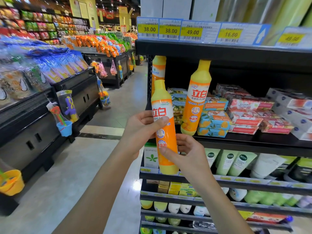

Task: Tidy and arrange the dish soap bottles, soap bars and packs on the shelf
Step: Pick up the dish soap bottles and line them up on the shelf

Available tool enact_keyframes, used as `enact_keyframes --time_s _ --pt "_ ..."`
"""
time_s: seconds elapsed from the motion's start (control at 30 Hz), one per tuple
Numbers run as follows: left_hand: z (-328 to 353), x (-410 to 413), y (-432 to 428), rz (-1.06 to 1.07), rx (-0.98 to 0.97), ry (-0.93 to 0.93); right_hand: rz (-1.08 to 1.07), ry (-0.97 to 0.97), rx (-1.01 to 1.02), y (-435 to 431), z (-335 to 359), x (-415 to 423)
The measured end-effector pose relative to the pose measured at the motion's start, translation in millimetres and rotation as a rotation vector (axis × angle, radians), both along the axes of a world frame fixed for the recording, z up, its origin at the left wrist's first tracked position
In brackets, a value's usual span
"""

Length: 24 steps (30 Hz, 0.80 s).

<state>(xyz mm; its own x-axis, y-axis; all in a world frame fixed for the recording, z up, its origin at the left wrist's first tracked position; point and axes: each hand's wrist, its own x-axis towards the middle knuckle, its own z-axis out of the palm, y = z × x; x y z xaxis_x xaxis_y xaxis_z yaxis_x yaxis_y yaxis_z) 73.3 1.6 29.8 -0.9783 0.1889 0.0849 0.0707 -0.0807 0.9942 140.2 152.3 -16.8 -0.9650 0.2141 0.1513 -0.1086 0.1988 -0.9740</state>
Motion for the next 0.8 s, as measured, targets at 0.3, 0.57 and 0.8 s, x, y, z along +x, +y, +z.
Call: enact_keyframes --time_s 0.3,0.57,0.8 --pt "0 -4 -7 -0.119 0.036 0.024 0.072 -0.012 -0.145 7 -1 1" --pt "-20 0 -9 -0.199 0.012 -0.013 0.135 -0.026 -0.209 11 2 1" --pt "-17 -4 -2 -0.165 -0.077 0.025 0.164 -0.018 -0.193 14 -1 -2"
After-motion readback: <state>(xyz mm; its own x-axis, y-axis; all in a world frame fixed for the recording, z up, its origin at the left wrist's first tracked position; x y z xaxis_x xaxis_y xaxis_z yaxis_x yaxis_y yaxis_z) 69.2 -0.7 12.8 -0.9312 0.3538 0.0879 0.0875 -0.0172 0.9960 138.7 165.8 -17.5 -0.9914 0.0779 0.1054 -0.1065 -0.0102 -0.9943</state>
